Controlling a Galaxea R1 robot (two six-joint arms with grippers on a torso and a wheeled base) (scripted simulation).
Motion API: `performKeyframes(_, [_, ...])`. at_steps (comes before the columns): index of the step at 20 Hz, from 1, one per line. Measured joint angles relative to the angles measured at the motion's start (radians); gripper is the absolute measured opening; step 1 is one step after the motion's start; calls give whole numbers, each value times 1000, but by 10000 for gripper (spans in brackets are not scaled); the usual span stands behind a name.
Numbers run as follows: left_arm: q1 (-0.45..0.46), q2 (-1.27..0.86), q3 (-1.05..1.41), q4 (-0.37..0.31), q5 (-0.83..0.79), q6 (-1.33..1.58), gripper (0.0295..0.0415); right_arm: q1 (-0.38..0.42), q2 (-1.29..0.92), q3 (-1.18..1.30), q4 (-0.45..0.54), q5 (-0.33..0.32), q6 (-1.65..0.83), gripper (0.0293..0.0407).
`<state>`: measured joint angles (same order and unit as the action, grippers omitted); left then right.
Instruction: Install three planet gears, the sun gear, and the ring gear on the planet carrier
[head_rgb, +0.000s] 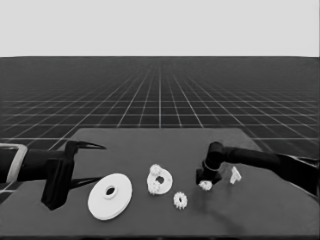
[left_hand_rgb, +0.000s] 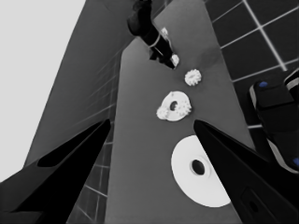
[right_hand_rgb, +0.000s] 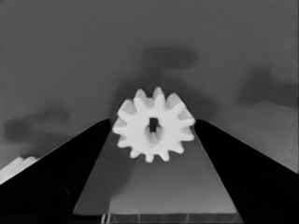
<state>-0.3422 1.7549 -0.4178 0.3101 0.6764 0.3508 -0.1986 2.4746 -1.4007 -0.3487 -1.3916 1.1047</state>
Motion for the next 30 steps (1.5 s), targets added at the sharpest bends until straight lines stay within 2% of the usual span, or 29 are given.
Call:
performKeyframes(4, [0,0,0,0,0,0,385,-6,3,-8,-5,5,-3,385])
performKeyframes(6, [0,0,0,0,0,0,385,-6,3,-8,-6,5,-3,314])
performKeyframes(14, [0,0,0,0,0,0,385,-6,4,-9,-6,6,-3,312])
performKeyframes(15, [0,0,0,0,0,0,385,60,-28,69,56,-46,29,312])
performKeyframes(17, [0,0,0,0,0,0,385,153,-47,117,129,-86,49,312])
performKeyframes(19, [0,0,0,0,0,0,385,184,-50,125,157,-98,52,312])
performKeyframes(24, [0,0,0,0,0,0,385,198,-51,127,171,-104,53,312])
performKeyframes(25, [0,0,0,0,0,0,385,203,93,75,164,-130,191,312])
performKeyframes(27, [0,0,0,0,0,0,385,206,328,-49,166,-142,257,312])
performKeyframes(30, [0,0,0,0,0,0,385,207,425,-146,169,-141,251,312])
